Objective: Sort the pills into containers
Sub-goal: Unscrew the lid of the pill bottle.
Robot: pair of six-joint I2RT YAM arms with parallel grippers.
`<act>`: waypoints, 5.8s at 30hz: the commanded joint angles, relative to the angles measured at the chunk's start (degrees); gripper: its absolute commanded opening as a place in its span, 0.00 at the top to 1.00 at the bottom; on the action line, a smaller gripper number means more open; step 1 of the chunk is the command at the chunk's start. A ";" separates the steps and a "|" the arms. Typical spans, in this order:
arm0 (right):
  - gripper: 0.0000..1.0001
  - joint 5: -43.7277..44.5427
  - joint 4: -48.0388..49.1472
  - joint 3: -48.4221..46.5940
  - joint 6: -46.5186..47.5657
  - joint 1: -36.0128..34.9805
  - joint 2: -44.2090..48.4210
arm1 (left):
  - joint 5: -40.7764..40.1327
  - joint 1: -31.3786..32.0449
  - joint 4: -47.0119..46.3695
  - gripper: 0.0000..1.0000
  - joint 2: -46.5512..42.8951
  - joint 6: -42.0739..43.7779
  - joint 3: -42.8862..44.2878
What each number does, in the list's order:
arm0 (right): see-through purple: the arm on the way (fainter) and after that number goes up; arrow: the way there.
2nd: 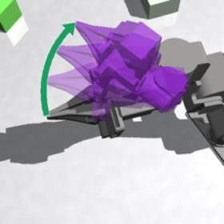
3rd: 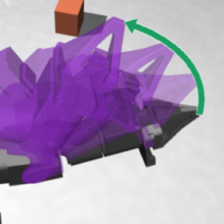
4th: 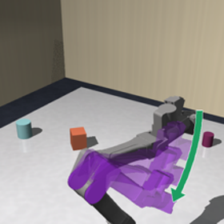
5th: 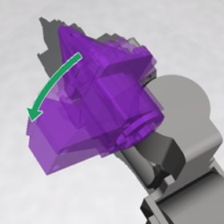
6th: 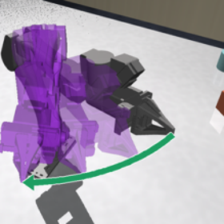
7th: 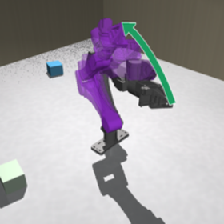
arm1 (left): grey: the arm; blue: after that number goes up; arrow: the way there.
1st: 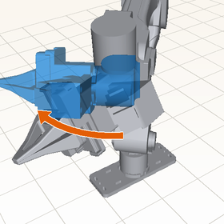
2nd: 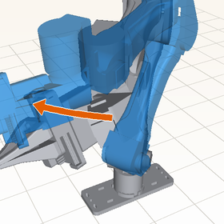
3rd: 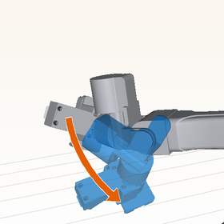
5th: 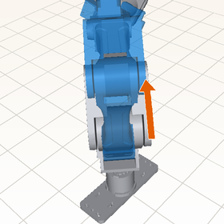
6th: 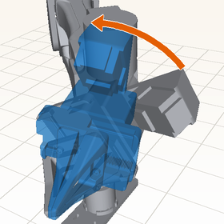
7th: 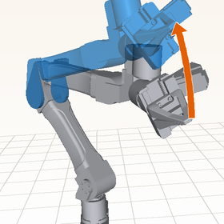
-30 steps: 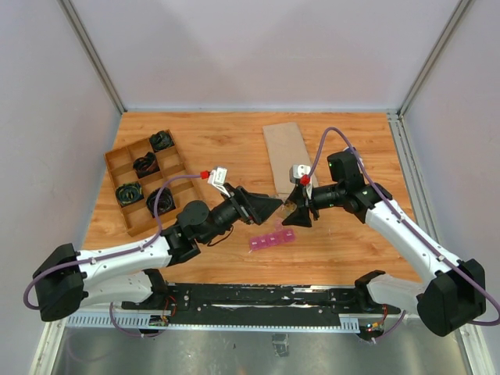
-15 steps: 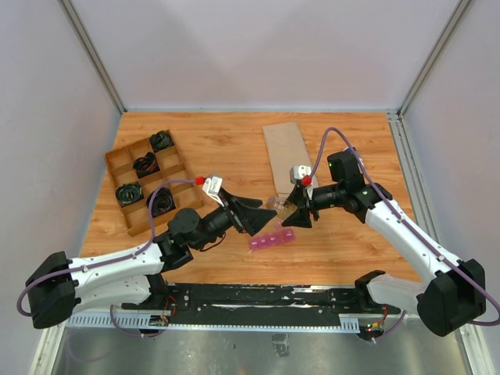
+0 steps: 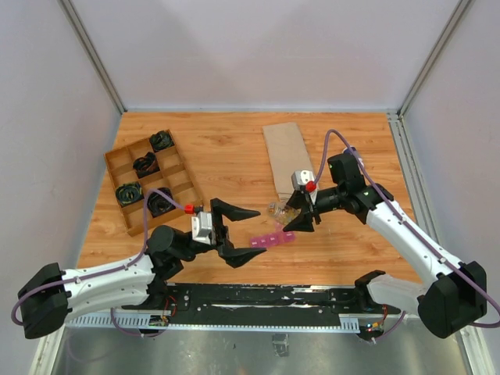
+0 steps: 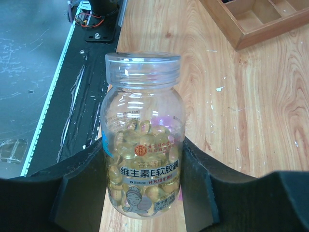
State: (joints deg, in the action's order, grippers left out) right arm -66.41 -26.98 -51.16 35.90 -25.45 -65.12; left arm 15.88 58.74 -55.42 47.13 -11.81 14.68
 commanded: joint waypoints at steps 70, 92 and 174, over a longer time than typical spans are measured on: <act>0.96 0.70 0.06 -1.36 -0.30 0.93 0.41 | 13.18 -11.51 -9.28 0.98 19.25 -9.18 9.91; 0.97 7.22 2.08 -1.64 -4.09 1.02 -1.59 | -16.54 -2.43 8.40 1.00 17.95 -22.83 15.19; 0.96 -1.05 -2.02 -1.49 2.84 0.91 0.29 | 30.73 -18.31 -11.87 0.66 26.61 -3.95 15.36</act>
State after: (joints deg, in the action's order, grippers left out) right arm -66.26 -28.32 -51.18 37.80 -24.67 -65.78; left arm 47.66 40.95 -59.37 73.76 -10.98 30.83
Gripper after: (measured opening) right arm 0.535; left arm 0.459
